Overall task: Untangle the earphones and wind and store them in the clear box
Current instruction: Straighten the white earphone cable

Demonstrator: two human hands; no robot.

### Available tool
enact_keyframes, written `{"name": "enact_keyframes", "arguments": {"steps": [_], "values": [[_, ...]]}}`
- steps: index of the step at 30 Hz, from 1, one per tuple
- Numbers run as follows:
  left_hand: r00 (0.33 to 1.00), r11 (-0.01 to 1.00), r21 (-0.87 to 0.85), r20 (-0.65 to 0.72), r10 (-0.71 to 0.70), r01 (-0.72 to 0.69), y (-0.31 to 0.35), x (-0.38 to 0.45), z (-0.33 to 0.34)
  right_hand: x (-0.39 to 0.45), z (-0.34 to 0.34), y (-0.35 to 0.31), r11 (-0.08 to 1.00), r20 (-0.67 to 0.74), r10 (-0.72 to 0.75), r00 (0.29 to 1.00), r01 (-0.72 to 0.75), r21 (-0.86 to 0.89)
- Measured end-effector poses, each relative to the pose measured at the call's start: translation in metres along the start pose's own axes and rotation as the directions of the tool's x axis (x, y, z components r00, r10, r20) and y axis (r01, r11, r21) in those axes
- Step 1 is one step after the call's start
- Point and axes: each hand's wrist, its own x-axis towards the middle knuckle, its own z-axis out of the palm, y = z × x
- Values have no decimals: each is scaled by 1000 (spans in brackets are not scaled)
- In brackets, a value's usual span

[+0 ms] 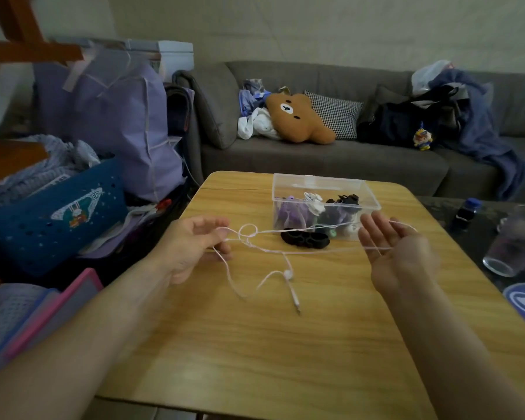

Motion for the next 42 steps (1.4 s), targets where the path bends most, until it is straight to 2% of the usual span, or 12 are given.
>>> {"name": "enact_keyframes", "arguments": {"steps": [9, 20, 24, 26, 27, 28, 30, 31, 35, 38, 40, 42], "values": [[995, 996, -50, -62, -79, 76, 7, 5, -15, 2, -1, -11, 992, -162, -44, 986, 62, 108], [982, 875, -482, -148, -118, 33, 8, 17, -27, -2, 1, -15, 985, -213, -107, 971, 132, 110], [963, 942, -330, -231, -140, 58, 4, 18, -27, 3, -3, -14, 990, -108, -140, 984, 135, -50], [952, 999, -15, -304, -40, 37, 5, 15, -22, 0, -5, -13, 961, 0, -91, 996, 88, -261], [943, 967, 255, -326, 70, 17, 4, 15, -19, -1, -6, -13, 921, 43, -69, 997, 80, -381], [930, 841, 541, -308, 200, -1, 2, 14, -17, -2, -6, -13, 875, 77, -63, 995, 92, -475], [906, 485, 874, -204, 371, -2, 0, 7, -8, -5, -4, -12, 789, 155, -56, 986, 139, -598], [893, 394, 918, -136, 430, -50, -1, 3, 0, -8, -2, -11, 746, 197, -36, 980, 158, -647], [858, 399, 833, 161, 488, -383, -6, -10, 41, -9, -1, -2, 436, 278, -23, 960, 260, -862], [925, 323, 879, 272, 266, -351, -21, -1, 58, -10, 0, 6, 63, 420, -274, 865, 453, -890], [944, 307, 900, 252, 210, -309, -28, 9, 60, -14, 4, 12, -6, 541, -352, 764, 576, -817], [933, 270, 911, 239, 271, -312, -31, 17, 61, -20, 7, 24, -43, 642, -277, 715, 658, -751]]}}
